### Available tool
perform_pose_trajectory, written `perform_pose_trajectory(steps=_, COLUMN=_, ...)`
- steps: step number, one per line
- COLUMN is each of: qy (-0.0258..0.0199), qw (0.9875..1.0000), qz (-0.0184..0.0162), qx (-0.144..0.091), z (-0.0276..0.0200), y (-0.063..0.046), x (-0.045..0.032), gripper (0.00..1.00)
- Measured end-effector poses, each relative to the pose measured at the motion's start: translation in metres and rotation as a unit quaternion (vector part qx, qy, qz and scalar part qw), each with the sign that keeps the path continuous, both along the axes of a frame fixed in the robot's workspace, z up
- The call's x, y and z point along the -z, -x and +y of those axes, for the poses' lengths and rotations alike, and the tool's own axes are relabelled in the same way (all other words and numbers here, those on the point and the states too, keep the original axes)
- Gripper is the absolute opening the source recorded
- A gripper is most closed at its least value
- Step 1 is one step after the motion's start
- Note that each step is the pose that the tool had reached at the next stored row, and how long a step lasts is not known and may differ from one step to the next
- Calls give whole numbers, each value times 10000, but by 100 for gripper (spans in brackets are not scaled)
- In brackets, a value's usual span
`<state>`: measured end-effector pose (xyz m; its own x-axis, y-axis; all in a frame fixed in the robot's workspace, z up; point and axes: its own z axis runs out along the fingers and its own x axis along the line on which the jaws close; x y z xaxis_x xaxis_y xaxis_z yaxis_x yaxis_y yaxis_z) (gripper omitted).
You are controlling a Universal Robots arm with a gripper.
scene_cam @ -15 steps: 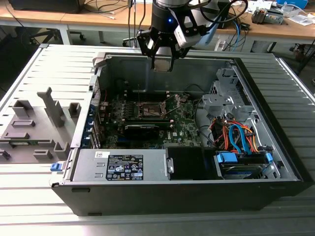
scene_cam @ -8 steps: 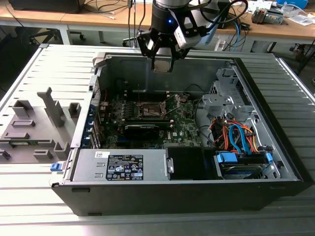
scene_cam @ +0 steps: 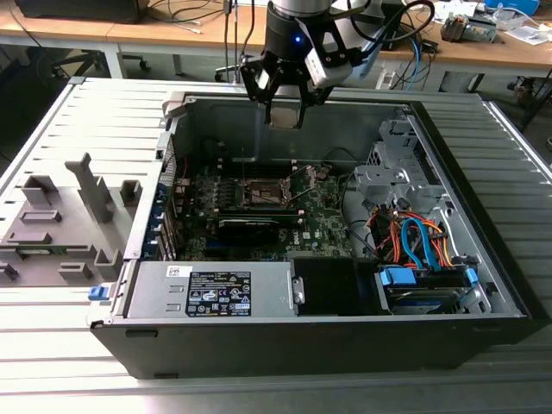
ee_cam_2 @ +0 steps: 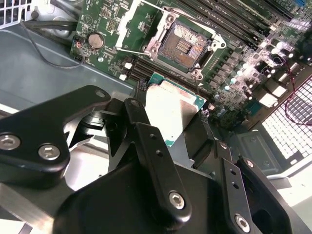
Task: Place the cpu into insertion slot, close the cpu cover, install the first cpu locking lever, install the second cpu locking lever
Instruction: 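Place the cpu into insertion slot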
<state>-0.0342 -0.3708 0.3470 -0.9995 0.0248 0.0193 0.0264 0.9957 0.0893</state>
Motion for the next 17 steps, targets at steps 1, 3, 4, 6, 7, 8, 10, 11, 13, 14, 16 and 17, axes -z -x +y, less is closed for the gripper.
perform_pose_trajectory(steps=1, qy=0, qw=10000, qz=0, qx=0, z=-2, y=0, x=1, gripper=54)
perform_pose_trajectory(steps=3, qy=0, qw=10000, qz=0, qx=0, z=-7, y=0, x=4, gripper=54)
perform_pose_trajectory(steps=4, qy=0, qw=10000, qz=0, qx=0, z=-10, y=0, x=6, gripper=54)
perform_pose_trajectory(steps=6, qy=0, qw=10000, qz=0, qx=0, z=-17, y=0, x=10, gripper=54)
perform_pose_trajectory(steps=7, qy=0, qw=10000, qz=0, qx=0, z=-20, y=0, x=12, gripper=54)
perform_pose_trajectory(steps=8, qy=0, qw=10000, qz=0, qx=0, z=-22, y=0, x=14, gripper=54)
perform_pose_trajectory(steps=10, qy=0, qw=10000, qz=0, qx=0, z=-25, y=0, x=16, gripper=54)
perform_pose_trajectory(steps=11, qy=0, qw=10000, qz=0, qx=0, z=-28, y=0, x=18, gripper=54)
perform_pose_trajectory(steps=13, qy=0, qw=10000, qz=0, qx=0, z=-33, y=0, x=21, gripper=54)
perform_pose_trajectory(steps=14, qy=0, qw=10000, qz=0, qx=0, z=-34, y=0, x=22, gripper=54)
perform_pose_trajectory(steps=16, qy=0, qw=10000, qz=0, qx=0, z=-38, y=0, x=24, gripper=54)
perform_pose_trajectory(steps=17, qy=0, qw=10000, qz=0, qx=0, z=-40, y=0, x=25, gripper=54)
